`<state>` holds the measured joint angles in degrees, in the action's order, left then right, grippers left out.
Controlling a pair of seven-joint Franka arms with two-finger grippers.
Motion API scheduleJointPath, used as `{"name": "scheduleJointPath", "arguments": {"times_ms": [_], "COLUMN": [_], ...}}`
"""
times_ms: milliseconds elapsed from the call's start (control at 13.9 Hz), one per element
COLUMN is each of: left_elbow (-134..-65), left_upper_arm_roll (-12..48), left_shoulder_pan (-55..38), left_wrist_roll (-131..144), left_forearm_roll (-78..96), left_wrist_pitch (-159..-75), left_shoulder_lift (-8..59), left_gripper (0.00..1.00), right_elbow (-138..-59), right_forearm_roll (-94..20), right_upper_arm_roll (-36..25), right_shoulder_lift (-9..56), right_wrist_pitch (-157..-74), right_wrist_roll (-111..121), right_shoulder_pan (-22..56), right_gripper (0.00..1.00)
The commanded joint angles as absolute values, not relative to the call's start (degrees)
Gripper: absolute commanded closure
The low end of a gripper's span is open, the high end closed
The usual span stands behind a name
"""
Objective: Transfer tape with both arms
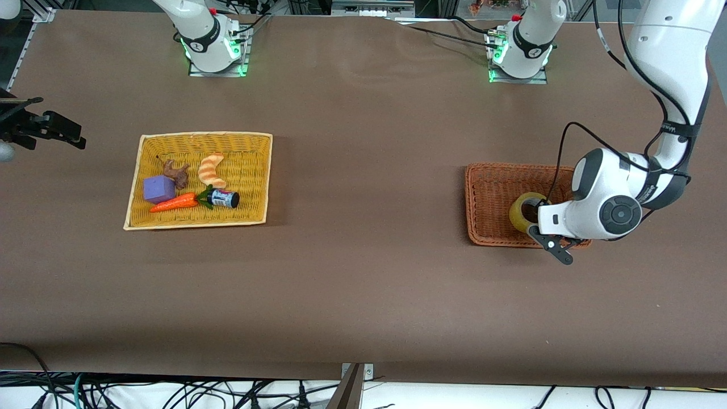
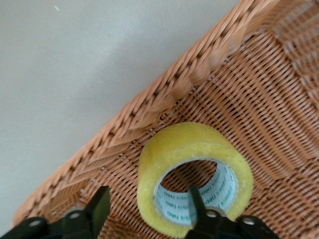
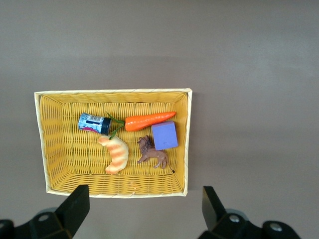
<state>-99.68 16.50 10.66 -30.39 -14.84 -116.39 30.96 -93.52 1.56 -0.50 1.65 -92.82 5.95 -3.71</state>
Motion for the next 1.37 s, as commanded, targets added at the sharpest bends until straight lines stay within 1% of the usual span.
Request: {"name": "scheduleJointPath", "arguments": {"times_ms": [0,144,216,360,432,505,649,793,937,1009,1297], "left_elbow": [-100.2,-100.0,-98.1,-90.8,-89.2,-88.7,-89.6,-90.3,-90.5,-90.6,-93.1], "left_upper_arm_roll": [19.0,20.3,20.7,21.1,20.7,18.9,12.9,9.6,1.8,1.0,0.8], "left_shoulder_pan": [11.2,11.2,11.1,10.7,8.9,7.2,5.4,3.9,-3.3,-3.9,-4.3], "left_wrist_roll": [-30.6,-29.5,-28.6,-26.8,-26.5,-25.3,-19.5,-13.1,-6.6,-4.5,-0.6], "left_forearm_roll": [-15.2,-15.1,-15.1,-14.6,-13.3,-12.2,-4.1,0.8,1.0,1.0,1.0], "left_wrist_pitch": [-112.6,-111.1,-109.1,-100.8,-98.4,-96.4,-96.4,-96.2,-96.4,-96.4,-96.1], "left_shoulder_lift": [23.2,17.9,16.3,15.5,13.6,12.0,7.4,5.0,4.5,3.9,1.0], "left_gripper": [0.0,0.0,0.0,0.0,0.0,0.0,0.0,0.0,0.0,0.0,0.0], "right_elbow": [-92.3,-92.3,-92.3,-92.3,-92.3,-92.3,-92.3,-92.3,-92.3,-92.3,-92.3], "right_forearm_roll": [0.5,0.5,0.4,0.4,0.4,0.4,0.4,0.4,0.4,0.4,0.4], "right_upper_arm_roll": [-0.4,-0.4,-0.4,-0.4,-0.4,-0.4,-0.4,-0.4,-0.4,-0.4,-0.4], "right_shoulder_lift": [2.0,2.0,2.0,2.0,2.0,2.2,2.2,2.2,2.2,2.2,2.2], "right_wrist_pitch": [-92.4,-92.4,-92.4,-92.4,-92.4,-92.4,-92.4,-92.4,-92.4,-92.4,-92.4], "right_wrist_roll": [7.2,7.2,7.2,7.1,7.1,7.2,7.2,7.2,7.1,7.1,7.1], "right_shoulder_pan": [-4.2,-4.2,-4.2,-4.3,-4.3,-4.3,-4.3,-4.3,-4.3,-4.3,-4.3], "right_gripper": [0.0,0.0,0.0,0.0,0.0,0.0,0.0,0.0,0.0,0.0,0.0]}}
